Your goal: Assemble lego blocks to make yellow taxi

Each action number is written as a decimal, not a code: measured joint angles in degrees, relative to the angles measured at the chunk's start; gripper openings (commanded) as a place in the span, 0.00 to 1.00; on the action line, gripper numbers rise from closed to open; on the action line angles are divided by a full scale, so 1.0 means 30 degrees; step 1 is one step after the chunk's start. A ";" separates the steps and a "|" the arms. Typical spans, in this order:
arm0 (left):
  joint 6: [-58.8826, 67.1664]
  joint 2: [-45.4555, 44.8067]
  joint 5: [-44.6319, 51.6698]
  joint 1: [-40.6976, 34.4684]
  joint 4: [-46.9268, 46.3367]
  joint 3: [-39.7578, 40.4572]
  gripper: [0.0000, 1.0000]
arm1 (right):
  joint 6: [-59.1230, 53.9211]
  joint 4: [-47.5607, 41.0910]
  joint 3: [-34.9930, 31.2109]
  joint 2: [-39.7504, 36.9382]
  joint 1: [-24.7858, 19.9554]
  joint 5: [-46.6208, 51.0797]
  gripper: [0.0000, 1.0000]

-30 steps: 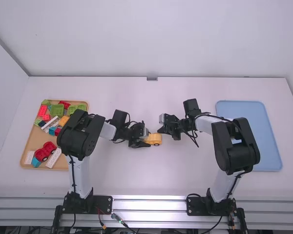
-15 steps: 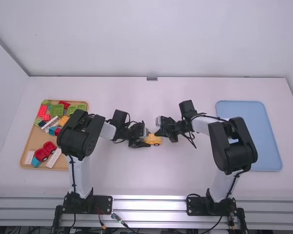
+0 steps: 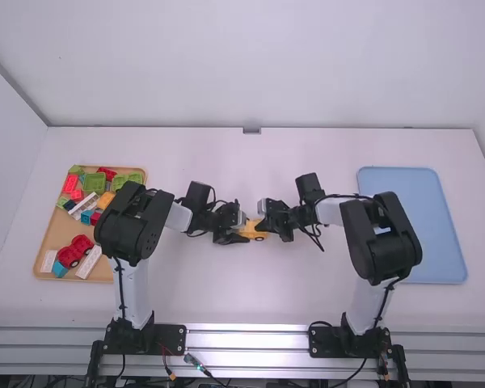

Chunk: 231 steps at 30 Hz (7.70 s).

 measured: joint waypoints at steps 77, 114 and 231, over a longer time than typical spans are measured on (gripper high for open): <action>-0.0503 -0.0007 -0.0291 0.0015 -0.0022 0.0117 0.99 | 1.0892 -0.3767 0.4277 -0.2295 -0.1311 1.1125 0.99; -0.5421 -0.0678 -1.6334 0.6841 -2.7270 1.6925 0.99 | 1.4710 -0.3351 0.4277 -0.2295 -0.1319 1.6014 0.99; -0.1013 -0.0131 -1.2495 1.6619 -1.4746 0.9566 0.25 | 1.4710 -0.2259 0.4277 -0.2295 -0.1319 1.6079 0.99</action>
